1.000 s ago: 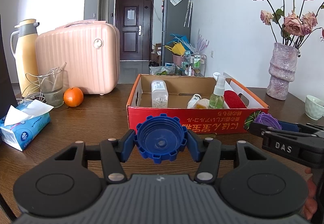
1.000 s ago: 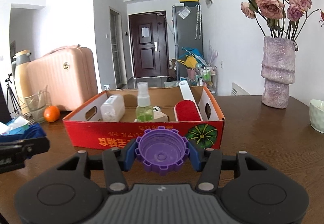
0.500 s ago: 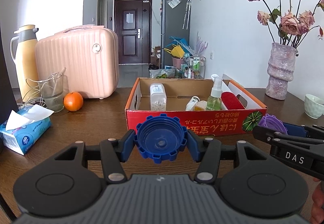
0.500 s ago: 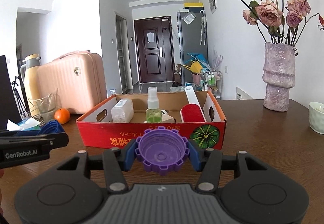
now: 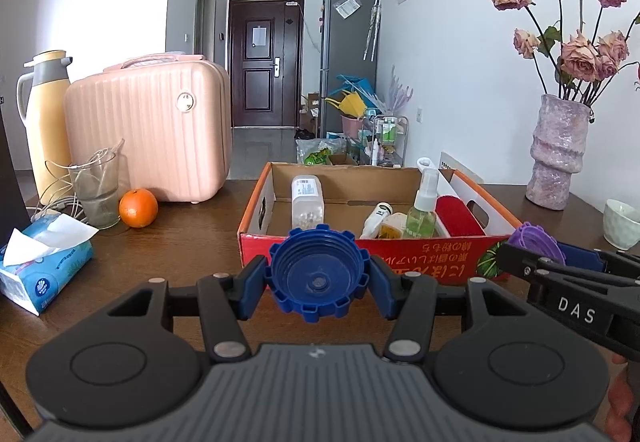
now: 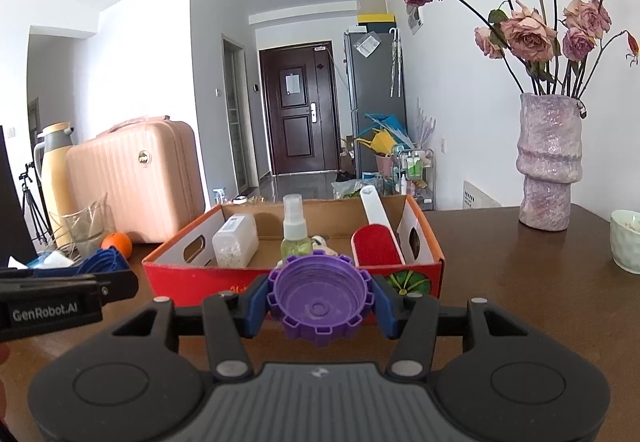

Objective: Organize rigid objects
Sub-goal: 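Carry the blue cap in the left tool while the right tool carries the purple cap over the box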

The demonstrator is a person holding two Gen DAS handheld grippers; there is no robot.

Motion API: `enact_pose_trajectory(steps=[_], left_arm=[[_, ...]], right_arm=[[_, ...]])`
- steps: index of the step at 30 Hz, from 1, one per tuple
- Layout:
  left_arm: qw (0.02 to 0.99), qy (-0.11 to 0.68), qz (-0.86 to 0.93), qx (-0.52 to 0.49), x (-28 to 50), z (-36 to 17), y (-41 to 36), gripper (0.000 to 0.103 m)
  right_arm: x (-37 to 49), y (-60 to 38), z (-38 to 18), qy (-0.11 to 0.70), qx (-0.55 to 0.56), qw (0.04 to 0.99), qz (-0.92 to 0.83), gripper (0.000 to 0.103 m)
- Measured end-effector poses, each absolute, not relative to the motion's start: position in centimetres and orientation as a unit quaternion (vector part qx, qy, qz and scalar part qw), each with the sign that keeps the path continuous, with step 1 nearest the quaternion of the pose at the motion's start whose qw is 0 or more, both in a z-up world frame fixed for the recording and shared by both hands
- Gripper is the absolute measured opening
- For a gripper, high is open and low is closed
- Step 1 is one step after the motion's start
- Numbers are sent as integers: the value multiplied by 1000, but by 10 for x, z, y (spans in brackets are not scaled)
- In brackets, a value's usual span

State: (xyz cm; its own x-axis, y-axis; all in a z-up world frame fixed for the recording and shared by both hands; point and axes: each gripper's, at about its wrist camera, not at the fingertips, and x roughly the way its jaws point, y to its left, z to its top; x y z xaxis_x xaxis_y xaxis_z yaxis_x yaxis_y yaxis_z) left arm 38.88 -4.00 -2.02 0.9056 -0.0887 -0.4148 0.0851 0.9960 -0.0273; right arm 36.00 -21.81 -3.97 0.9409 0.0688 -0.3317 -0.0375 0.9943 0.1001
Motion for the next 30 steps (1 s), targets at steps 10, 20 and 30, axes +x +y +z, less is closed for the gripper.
enact_pose_trajectory(steps=[10,20,30], left_arm=[[979,201,-39,-14,413,-12,-47,55],[978,202,-39,-16,449,-14,-55,55],[979,201,-35,-18,483,-15,-59,55]], right_arm=[[388,-222,-32,160,48,986,23,53],[421,-232,-35,165,47,985,23,53],[451,-241,-37,169,56,984,21,53]])
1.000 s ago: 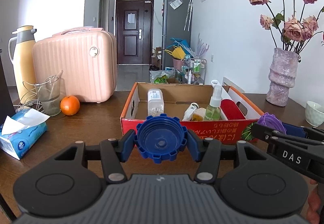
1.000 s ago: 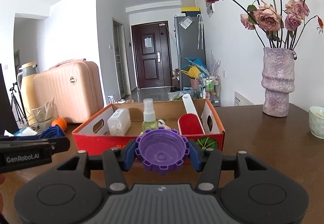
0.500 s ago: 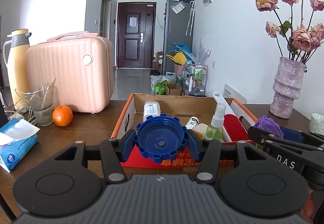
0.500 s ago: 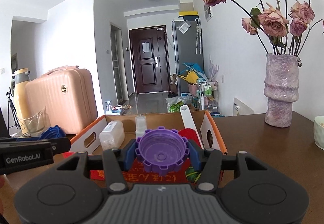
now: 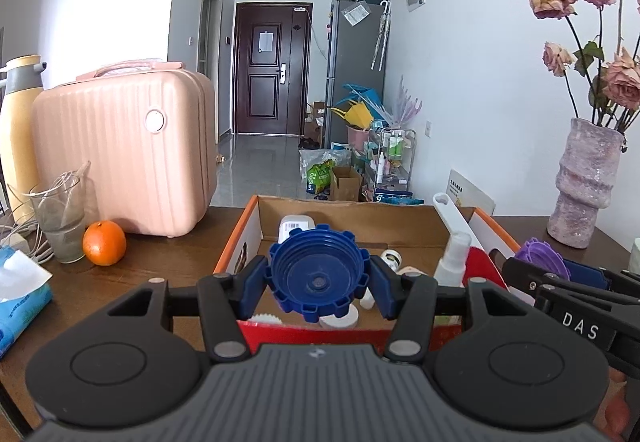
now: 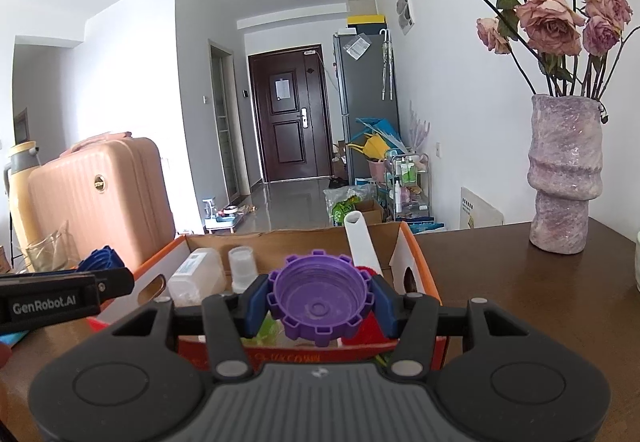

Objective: Organize rigid objects
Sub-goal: 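Carry the blue cap in the left tool while the right tool carries the purple cap over the box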

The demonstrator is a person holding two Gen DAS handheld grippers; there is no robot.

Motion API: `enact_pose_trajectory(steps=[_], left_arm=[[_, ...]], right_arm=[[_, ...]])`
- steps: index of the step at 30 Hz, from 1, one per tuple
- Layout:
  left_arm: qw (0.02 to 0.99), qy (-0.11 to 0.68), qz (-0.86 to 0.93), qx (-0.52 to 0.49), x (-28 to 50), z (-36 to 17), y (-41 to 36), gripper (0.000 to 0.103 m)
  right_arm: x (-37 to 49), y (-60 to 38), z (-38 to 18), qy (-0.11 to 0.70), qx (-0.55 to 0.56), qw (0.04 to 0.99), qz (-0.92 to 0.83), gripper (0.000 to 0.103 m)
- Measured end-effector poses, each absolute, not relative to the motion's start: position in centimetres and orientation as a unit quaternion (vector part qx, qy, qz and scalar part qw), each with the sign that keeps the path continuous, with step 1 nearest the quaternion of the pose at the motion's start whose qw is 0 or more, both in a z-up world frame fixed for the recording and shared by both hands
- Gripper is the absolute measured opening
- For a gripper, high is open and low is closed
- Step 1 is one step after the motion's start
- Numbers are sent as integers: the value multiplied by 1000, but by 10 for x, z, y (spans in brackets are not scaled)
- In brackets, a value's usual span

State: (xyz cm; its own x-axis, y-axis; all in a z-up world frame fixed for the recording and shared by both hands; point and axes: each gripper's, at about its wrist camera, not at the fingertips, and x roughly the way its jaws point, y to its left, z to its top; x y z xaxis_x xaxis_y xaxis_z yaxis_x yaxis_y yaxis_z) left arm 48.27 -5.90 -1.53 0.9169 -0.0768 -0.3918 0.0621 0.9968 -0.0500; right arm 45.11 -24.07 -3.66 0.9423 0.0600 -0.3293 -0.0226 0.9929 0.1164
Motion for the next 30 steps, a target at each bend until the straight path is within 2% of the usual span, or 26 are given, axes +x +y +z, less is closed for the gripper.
enact_pose_trajectory(steps=[30], left_arm=[[976,215,-20,-4,567,-30,-74,55]], right_arm=[[547,-251,-49,208,76,975,33,53]])
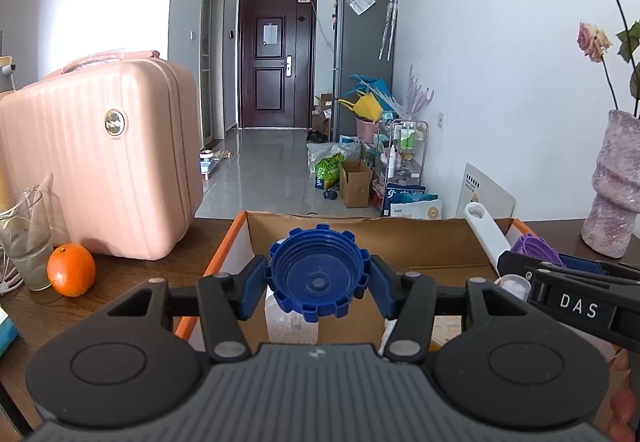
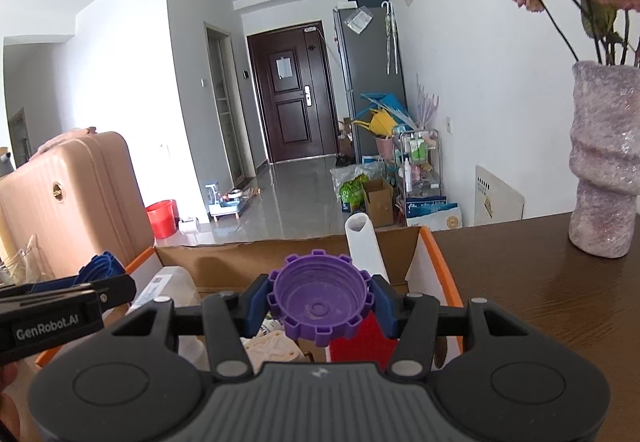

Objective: Organize rigid objects
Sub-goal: 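Carry the blue cap in the left tool while the right tool carries the purple cap over the box, then open the left tool to drop the blue cap while the right tool releases the purple cap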

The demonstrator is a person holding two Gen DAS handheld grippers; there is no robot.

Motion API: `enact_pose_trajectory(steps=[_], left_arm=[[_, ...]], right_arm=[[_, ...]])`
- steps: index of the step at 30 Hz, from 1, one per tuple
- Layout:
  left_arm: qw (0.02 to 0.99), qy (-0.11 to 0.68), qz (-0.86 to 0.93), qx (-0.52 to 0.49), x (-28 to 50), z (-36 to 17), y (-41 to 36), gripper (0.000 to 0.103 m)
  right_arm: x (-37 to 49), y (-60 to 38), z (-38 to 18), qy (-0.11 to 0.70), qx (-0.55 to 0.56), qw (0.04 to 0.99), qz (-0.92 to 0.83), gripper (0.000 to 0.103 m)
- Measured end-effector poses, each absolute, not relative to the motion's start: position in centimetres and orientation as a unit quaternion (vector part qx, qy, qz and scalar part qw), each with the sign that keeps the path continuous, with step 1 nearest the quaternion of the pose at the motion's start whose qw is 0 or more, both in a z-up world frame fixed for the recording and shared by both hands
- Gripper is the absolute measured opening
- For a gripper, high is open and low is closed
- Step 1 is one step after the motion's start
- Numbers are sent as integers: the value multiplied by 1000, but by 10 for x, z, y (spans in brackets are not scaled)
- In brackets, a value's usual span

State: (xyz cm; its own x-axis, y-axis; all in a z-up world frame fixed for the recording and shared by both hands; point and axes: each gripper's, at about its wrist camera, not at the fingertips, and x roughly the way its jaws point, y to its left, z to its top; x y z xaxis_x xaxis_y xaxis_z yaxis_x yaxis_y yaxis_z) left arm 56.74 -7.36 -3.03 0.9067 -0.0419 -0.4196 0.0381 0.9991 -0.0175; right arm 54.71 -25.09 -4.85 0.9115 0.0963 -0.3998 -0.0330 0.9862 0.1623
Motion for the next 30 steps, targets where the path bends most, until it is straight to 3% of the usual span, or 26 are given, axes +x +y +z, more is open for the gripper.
enact_pose_trajectory(steps=[21,28,30], left_arm=[[971,240,-14,7,592,-41,-76,56],[972,236,0,-1,594,-41,-71,84],[973,233,7,-1,593,-41,-70,92]], right_arm=[[568,-243,-51,228,68,971,36,53],[572,-247,-52,234,71,969,31,57],[572,-248,-53,232,73,969,28,74]])
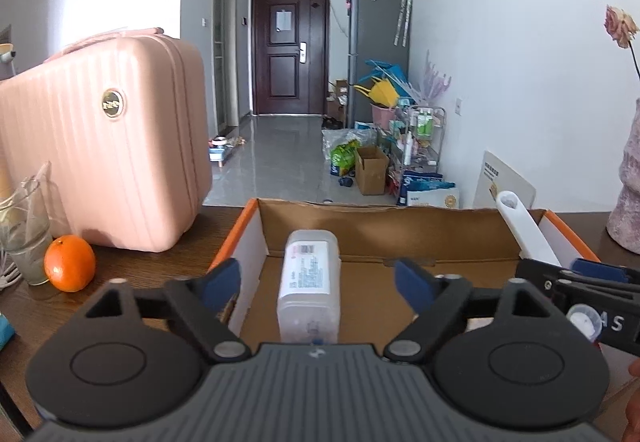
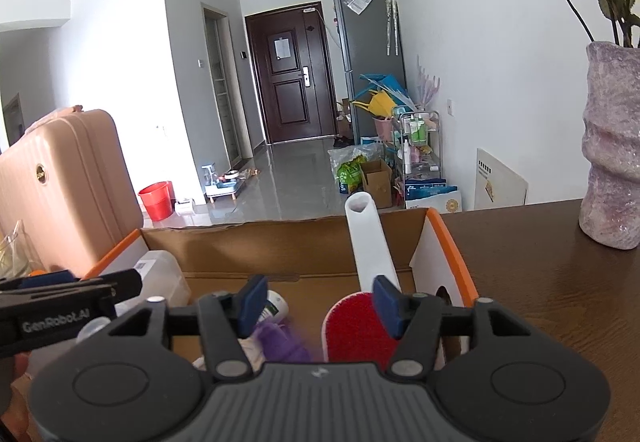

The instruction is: Organize rigid objects

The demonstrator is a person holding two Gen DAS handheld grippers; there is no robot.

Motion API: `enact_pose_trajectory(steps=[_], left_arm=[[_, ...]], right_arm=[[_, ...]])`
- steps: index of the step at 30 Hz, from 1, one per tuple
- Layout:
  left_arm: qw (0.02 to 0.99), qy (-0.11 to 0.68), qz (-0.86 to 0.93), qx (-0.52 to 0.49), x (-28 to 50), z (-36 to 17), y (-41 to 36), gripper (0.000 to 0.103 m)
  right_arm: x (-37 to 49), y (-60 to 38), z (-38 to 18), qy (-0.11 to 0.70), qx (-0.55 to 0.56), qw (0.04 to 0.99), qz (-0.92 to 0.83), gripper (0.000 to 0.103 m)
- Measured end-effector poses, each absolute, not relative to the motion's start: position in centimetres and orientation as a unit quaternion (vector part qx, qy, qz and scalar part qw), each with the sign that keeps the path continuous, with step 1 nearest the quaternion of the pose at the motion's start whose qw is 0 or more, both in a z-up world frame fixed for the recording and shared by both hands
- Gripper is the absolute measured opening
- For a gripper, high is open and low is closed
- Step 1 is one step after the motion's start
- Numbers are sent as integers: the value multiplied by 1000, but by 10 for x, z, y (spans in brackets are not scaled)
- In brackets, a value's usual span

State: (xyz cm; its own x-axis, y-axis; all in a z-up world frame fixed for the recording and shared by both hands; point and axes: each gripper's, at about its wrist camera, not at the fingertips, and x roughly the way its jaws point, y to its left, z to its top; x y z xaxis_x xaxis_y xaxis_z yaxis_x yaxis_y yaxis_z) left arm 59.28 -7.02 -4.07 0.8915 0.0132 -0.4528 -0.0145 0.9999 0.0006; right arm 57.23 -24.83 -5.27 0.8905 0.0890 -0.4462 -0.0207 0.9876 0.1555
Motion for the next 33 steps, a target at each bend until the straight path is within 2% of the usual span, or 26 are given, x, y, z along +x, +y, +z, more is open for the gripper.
enact_pose_trajectory(steps=[2,5,8,33], left_arm=[[973,229,13,-2,592,-40,-70,103],[974,227,17,-3,591,-40,-69,103],[973,231,17,-5,593,-41,-68,103],[973,229,20,-13,584,-38,-57,103]], right_arm=[[571,-248,-53,226,76,971,25,87],[570,-248,-52,222,78,972,20,91],[572,-251,-54,224,84,971,8,103],[555,-266,-44,212,98,972,-14,103]])
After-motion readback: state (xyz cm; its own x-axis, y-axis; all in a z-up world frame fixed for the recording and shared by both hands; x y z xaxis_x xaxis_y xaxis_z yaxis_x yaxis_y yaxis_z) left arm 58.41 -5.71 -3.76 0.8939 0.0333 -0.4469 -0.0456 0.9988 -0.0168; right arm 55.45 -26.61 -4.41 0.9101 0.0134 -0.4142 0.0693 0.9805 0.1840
